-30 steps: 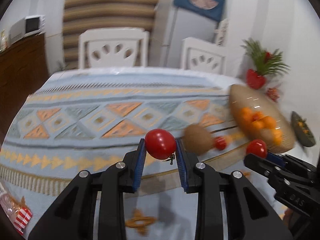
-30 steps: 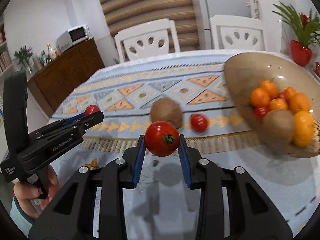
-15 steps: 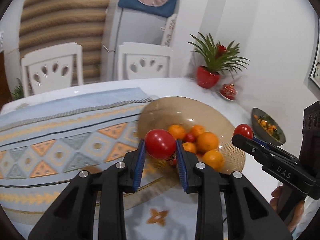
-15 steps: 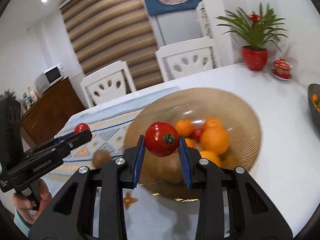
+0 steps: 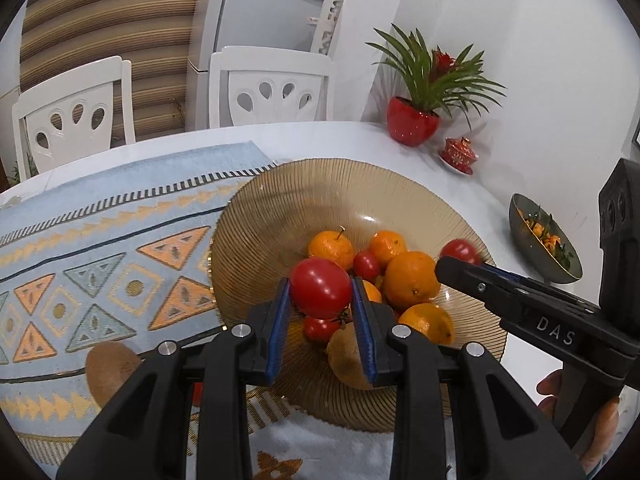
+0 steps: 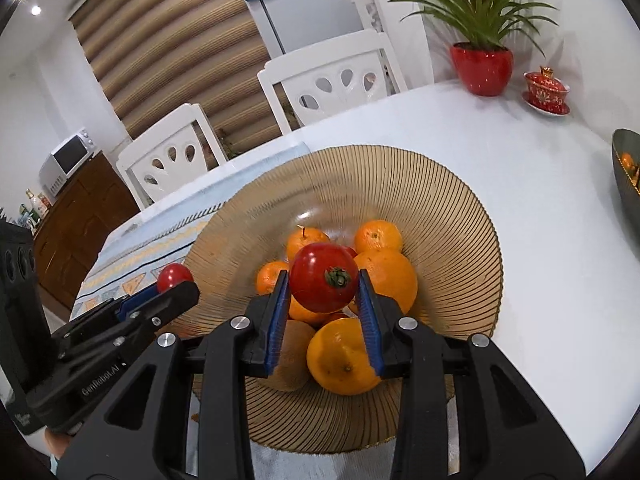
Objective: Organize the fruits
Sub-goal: 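Carry both cherry tomatoes over the glass bowl and open both grippers, then move both grippers back toward the remaining kiwi and tomato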
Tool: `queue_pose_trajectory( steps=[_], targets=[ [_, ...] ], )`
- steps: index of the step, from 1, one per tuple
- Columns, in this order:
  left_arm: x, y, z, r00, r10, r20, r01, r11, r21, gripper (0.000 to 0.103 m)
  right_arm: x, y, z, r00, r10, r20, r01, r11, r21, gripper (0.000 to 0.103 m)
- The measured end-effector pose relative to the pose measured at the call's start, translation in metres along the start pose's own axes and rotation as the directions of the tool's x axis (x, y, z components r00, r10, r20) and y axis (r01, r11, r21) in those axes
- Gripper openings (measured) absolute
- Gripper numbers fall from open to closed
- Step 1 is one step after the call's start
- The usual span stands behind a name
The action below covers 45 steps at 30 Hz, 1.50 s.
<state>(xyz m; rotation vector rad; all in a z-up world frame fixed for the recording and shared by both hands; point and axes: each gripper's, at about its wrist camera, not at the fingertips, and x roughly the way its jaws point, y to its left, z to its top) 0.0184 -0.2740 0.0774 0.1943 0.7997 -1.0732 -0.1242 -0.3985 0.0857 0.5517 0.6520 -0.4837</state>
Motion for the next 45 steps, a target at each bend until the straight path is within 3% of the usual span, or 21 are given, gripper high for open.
queue_pose_trajectory(
  steps=[2, 3, 4, 5, 6, 11, 15, 21, 24, 27, 30, 36, 40, 45],
  targets=[
    [0.003, -0.001, 0.001, 1.000, -0.001, -0.003, 0.001, 1.000, -0.002, 0.032, 0.002, 0.000, 0.001, 1.000, -0.005, -0.003, 0.005, 1.000, 0.000, 0.036],
    [0.003, -0.001, 0.001, 1.000, -0.001, -0.004, 0.001, 1.000, -0.006, 0.043, 0.002, 0.000, 0.002, 1.000, -0.006, 0.000, 0.006, 1.000, -0.002, 0.038],
    [0.002, 0.000, 0.001, 1.000, -0.002, 0.003, 0.002, 1.000, -0.008, 0.045, 0.002, 0.000, 0.003, 1.000, -0.006, 0.004, 0.006, 1.000, -0.002, 0.043],
    [0.000, -0.001, 0.000, 1.000, -0.002, 0.008, 0.002, 1.000, -0.004, 0.045, 0.001, 0.000, 0.003, 1.000, -0.006, 0.006, 0.006, 1.000, 0.000, 0.057],
    [-0.001, -0.001, -0.001, 1.000, -0.001, 0.009, 0.001, 1.000, 0.002, 0.045, -0.002, 0.000, 0.002, 1.000, 0.000, 0.011, 0.000, 1.000, 0.000, 0.058],
    [-0.007, 0.008, -0.004, 1.000, 0.009, 0.007, -0.009, 1.000, -0.015, 0.048, -0.006, 0.003, -0.005, 1.000, -0.016, 0.020, 0.016, 1.000, -0.027, 0.058],
    [-0.015, 0.023, -0.008, 0.999, -0.033, -0.007, 0.032, 0.997, -0.065, 0.048, -0.006, 0.001, -0.012, 1.000, 0.000, 0.014, 0.000, 1.000, -0.003, 0.058],
    [-0.040, 0.045, -0.009, 0.999, -0.041, 0.030, 0.044, 0.992, -0.116, 0.048, -0.015, 0.014, -0.020, 1.000, 0.017, 0.019, -0.017, 1.000, -0.018, 0.058],
    [-0.058, 0.059, -0.010, 0.996, -0.071, 0.053, 0.079, 0.983, -0.168, 0.055, -0.020, 0.025, -0.023, 1.000, 0.024, 0.019, -0.023, 0.999, -0.037, 0.057],
    [-0.083, 0.073, -0.012, 0.994, -0.055, 0.092, 0.071, 0.980, -0.185, 0.059, -0.025, 0.040, -0.026, 0.999, 0.038, 0.022, -0.036, 0.997, -0.062, 0.057],
    [-0.106, 0.086, -0.018, 0.991, -0.030, 0.127, 0.056, 0.978, -0.202, 0.080, -0.030, 0.056, -0.031, 0.998, 0.056, 0.022, -0.053, 0.995, -0.087, 0.057],
    [-0.139, 0.119, -0.045, 0.988, 0.022, 0.152, 0.015, 0.971, -0.239, 0.082, -0.035, 0.095, -0.052, 0.994, 0.107, 0.004, -0.106, 0.985, -0.136, 0.058],
    [-0.145, 0.146, -0.073, 0.991, 0.053, 0.125, -0.016, 0.959, -0.282, 0.082, -0.027, 0.119, -0.073, 0.989, 0.147, -0.036, -0.151, 0.975, -0.161, 0.058],
    [-0.139, 0.178, -0.108, 0.992, 0.101, 0.075, -0.069, 0.938, -0.339, 0.082, -0.003, 0.146, -0.104, 0.986, 0.128, -0.105, -0.147, 0.967, -0.206, 0.062]
  ],
)
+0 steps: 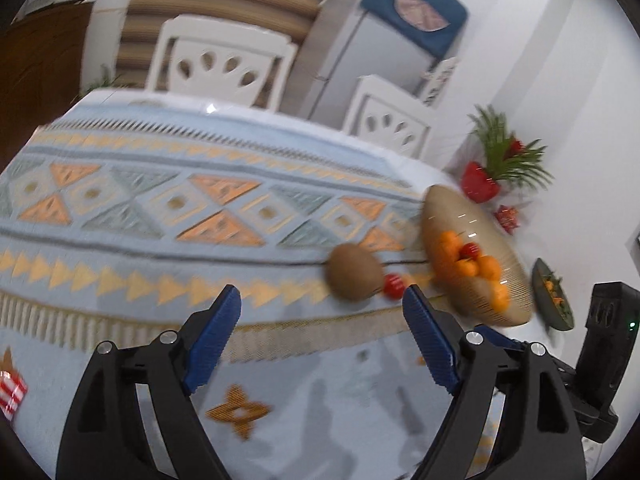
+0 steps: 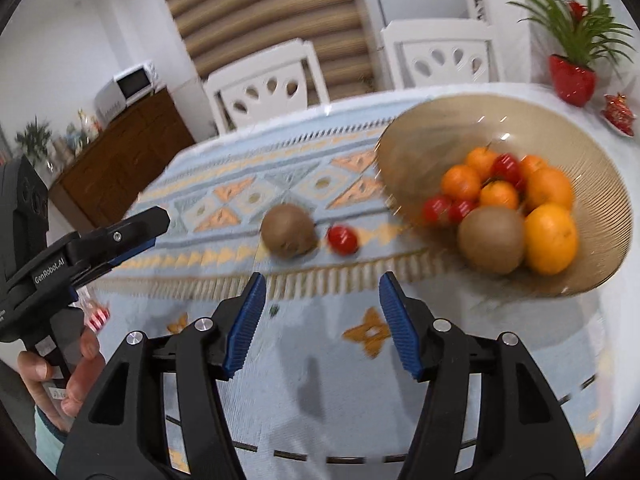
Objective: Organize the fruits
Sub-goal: 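Move both grippers back toward the remaining kiwi and tomato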
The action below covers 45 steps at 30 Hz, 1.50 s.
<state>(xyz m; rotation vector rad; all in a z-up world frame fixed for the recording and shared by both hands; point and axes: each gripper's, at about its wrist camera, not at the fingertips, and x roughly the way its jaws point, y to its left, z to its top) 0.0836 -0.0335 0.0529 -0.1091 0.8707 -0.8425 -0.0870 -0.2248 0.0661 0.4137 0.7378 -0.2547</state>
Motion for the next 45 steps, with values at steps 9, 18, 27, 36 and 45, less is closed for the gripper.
queue_pose_trajectory(
  steps=[9, 18, 27, 36, 45],
  targets=[
    [0.020, 0.043, -0.027, 0.998, 0.031, -0.060, -0.035, 0.997, -0.065, 0.082, 0.044, 0.007, -0.024, 0.996, -0.059, -0.063, 0.060, 0.998, 0.007, 0.063],
    [0.016, 0.048, -0.032, 1.000, -0.005, -0.025, 0.003, 0.996, -0.086, 0.082, 0.054, 0.005, -0.031, 0.992, -0.110, -0.061, 0.111, 0.994, 0.009, 0.063],
    [0.017, 0.033, -0.035, 0.999, 0.040, -0.019, -0.040, 0.999, -0.003, 0.082, 0.055, -0.003, -0.029, 0.993, -0.105, -0.056, 0.108, 0.993, 0.043, 0.063],
    [0.029, 0.016, -0.026, 0.967, 0.187, -0.171, -0.182, 0.982, 0.048, 0.081, 0.055, -0.006, -0.024, 0.990, -0.102, -0.099, 0.108, 0.992, 0.062, 0.063],
    [0.016, -0.026, 0.028, 0.991, 0.083, -0.101, -0.075, 0.994, 0.075, 0.082, 0.056, 0.006, 0.008, 0.988, -0.116, -0.098, 0.115, 0.993, -0.010, 0.056]
  ],
)
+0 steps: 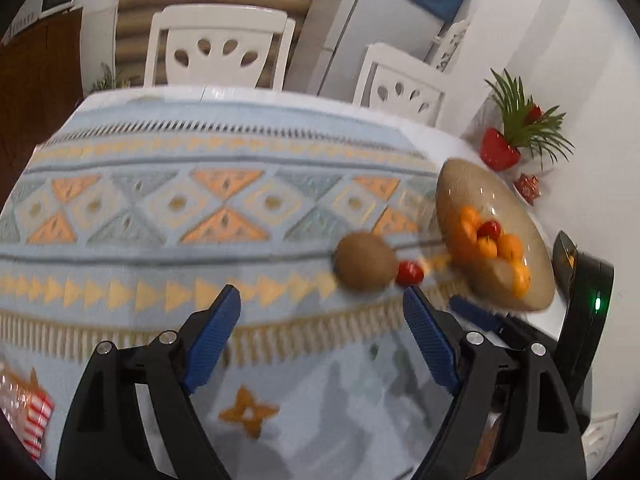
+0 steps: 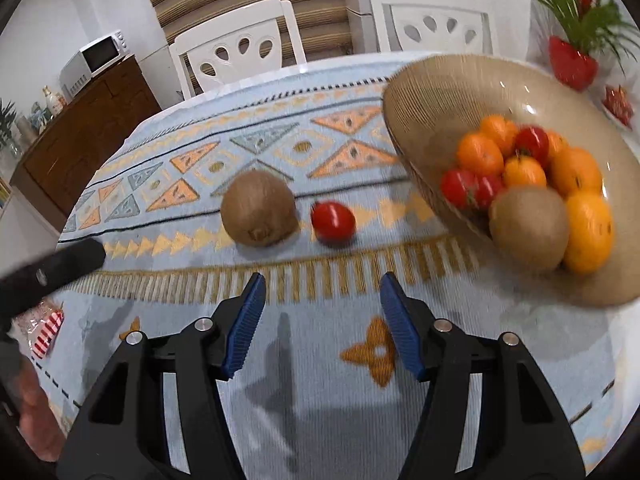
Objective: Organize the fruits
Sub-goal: 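Move both grippers back toward the remaining kiwi and tomato, then close the left gripper around the brown kiwi while the right grasps the cherry tomato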
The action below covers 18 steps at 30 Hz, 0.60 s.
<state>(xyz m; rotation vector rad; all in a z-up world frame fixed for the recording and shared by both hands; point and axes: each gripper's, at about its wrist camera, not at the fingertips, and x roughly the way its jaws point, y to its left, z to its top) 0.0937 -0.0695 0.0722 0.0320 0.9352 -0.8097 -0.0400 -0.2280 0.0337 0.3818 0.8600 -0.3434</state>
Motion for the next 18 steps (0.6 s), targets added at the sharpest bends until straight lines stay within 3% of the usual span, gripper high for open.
queue_pose_trajectory(
  steps=[10, 14, 18],
  targets=[
    [0.074, -0.013, 0.005, 0.994, -0.106, -0.002, 0.106, 0.994, -0.022, 0.082, 0.039, -0.003, 0.013, 0.999, -0.045, -0.023, 0.044, 0.998, -0.036, 0.049],
    [0.087, -0.011, 0.001, 0.986, -0.165, 0.018, 0.165, 0.986, -0.027, 0.082, 0.045, -0.006, 0.016, 0.999, -0.050, 0.000, 0.050, 0.998, -0.042, 0.049],
    [0.099, -0.003, -0.003, 0.983, -0.185, -0.013, 0.184, 0.981, -0.065, 0.082, 0.049, -0.003, 0.017, 0.997, -0.069, 0.017, 0.070, 0.996, -0.057, 0.045]
  ],
)
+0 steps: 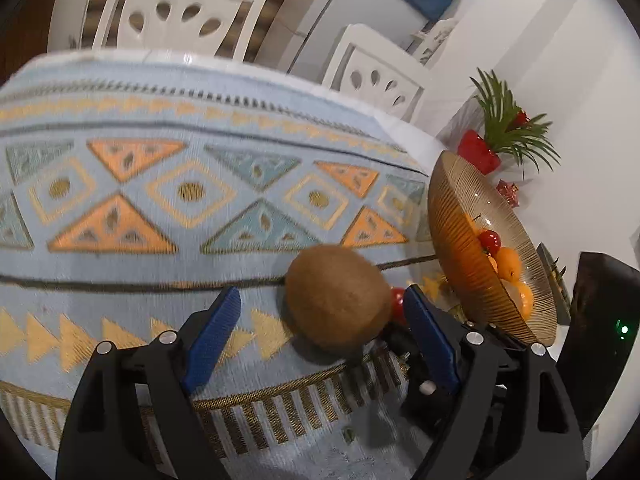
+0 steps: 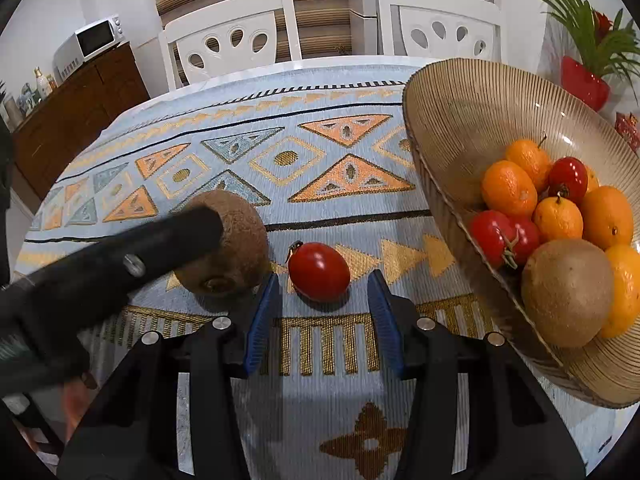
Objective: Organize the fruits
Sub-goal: 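Close the left gripper around the brown kiwi while the right grasps the cherry tomato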
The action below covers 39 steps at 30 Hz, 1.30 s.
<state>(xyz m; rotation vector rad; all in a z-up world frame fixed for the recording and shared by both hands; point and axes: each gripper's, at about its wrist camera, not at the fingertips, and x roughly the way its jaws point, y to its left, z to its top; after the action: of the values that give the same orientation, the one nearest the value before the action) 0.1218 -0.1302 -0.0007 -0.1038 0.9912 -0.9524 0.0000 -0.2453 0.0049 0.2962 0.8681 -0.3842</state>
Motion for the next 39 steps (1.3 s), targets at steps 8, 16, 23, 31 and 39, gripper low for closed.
queue_pose_trajectory(
  steps=[8, 16, 23, 31, 39],
  targets=[
    [0.007, -0.013, -0.002, 0.999, 0.048, 0.005, -0.048, 0.997, 0.060, 0.082, 0.001, -0.003, 0.001, 1.000, 0.003, 0.015, -0.003, 1.000, 0.018, 0.031],
    [0.008, -0.020, -0.006, 0.998, 0.061, -0.004, -0.060, 0.991, 0.120, 0.061, -0.008, -0.005, -0.004, 0.999, -0.007, 0.042, 0.006, 0.999, 0.032, 0.031],
    [0.013, -0.022, -0.006, 0.998, 0.060, -0.026, -0.056, 0.990, 0.126, 0.064, -0.017, -0.007, -0.008, 0.997, 0.003, 0.072, -0.005, 1.000, 0.031, 0.031],
    [-0.002, -0.012, -0.004, 0.999, 0.036, 0.026, -0.038, 0.997, 0.069, 0.056, -0.020, -0.005, -0.009, 0.996, 0.003, 0.091, -0.005, 1.000, 0.022, 0.031],
    [-0.014, 0.003, 0.000, 0.994, 0.071, 0.088, -0.070, 0.997, -0.011, 0.056, -0.026, -0.005, -0.009, 0.993, 0.031, 0.117, -0.034, 0.999, 0.021, 0.031]
  ],
)
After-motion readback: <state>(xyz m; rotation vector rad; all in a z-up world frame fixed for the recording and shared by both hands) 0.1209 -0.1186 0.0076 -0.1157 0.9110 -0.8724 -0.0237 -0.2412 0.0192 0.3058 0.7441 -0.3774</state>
